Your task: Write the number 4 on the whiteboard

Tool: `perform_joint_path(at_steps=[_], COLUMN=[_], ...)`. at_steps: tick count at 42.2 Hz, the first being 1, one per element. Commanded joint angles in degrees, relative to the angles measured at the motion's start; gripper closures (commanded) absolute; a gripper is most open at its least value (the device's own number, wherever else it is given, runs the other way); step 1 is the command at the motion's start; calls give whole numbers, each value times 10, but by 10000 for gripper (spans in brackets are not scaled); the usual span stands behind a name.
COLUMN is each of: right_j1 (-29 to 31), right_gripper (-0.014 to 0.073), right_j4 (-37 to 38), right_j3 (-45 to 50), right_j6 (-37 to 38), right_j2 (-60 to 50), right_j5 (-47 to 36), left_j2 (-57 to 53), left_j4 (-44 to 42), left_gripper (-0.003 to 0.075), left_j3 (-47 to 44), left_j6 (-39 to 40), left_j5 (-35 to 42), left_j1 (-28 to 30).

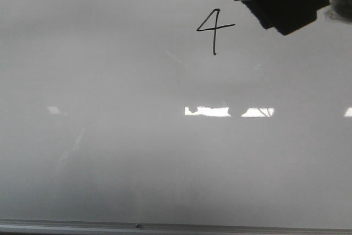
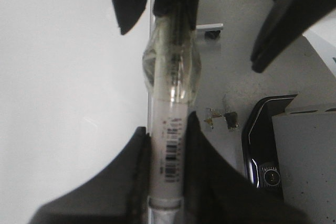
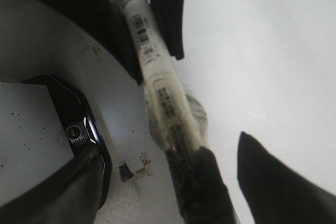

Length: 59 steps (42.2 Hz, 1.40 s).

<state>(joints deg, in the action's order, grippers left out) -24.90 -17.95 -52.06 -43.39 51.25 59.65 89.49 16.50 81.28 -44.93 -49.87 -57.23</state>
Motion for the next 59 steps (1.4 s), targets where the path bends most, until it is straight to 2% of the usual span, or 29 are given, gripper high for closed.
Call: perform_joint_path(at_steps=[1, 6, 12, 15, 17, 24, 33, 41, 48, 59], right_j1=[1, 1, 1, 1, 1, 1, 1, 1, 1, 1], right_gripper=[-27, -27, -16, -16, -16, -16, -16, -16, -16, -16], right_j4=[16, 74, 173, 187, 187, 187, 187, 187, 187, 187], right_j3=[-16, -16, -16, -16, -16, -16, -15, -15, -15, -15], right_j6=[11, 86, 217, 238, 238, 238, 238, 238, 238, 238], right_j2=[-13, -34, -69, -73, -73, -73, -73, -73, -73, -73], right_j5=[-27, -42, -45, -36, -32, -32, -33, -37, -50, -66], left_j2=[-25, -32, -51, -63, -70, -97, -145, -206, -232, -214], left_j4=[-8, -81, -325, -434, -459, -440, -356, -292, -252, -222], left_gripper=[741, 741, 741, 741, 741, 741, 741, 741, 741, 741], left_j3=[20, 32, 57, 57, 57, 53, 2, -96, -202, -350], left_j6=[12, 63, 261, 363, 392, 457, 462, 474, 503, 509], left_j5=[24, -3, -66, -111, -131, -151, -132, -28, 133, 429], left_j1=[-1, -1, 1, 12, 28, 136, 304, 420, 494, 525])
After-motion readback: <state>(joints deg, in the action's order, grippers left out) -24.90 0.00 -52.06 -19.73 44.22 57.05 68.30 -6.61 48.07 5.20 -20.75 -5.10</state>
